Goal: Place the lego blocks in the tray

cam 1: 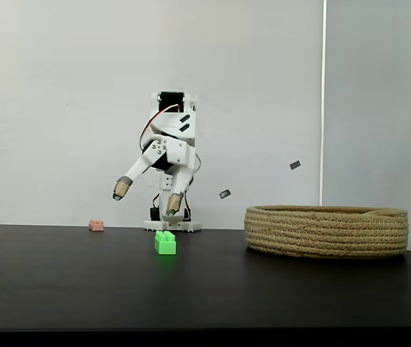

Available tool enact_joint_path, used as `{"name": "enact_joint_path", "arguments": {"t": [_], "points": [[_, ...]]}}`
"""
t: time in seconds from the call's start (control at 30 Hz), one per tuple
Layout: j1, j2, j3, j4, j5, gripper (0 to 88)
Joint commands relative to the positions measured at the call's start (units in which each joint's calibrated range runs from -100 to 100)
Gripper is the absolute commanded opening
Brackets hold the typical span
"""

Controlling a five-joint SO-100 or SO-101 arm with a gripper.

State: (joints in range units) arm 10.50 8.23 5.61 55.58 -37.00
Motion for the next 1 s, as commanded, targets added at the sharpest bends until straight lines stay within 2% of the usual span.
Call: {"name": "enact_joint_path", "arguments": {"t": [0.0, 0.47, 0.97], "points": [[-0.4, 0.9, -7.1, 0.2, 0.0, 36.1], [-4.3, 6.7, -10.1, -0.7, -1.4, 36.0], [-4.7, 10.1, -9.8, -4.5, -0.1, 35.9]]}}
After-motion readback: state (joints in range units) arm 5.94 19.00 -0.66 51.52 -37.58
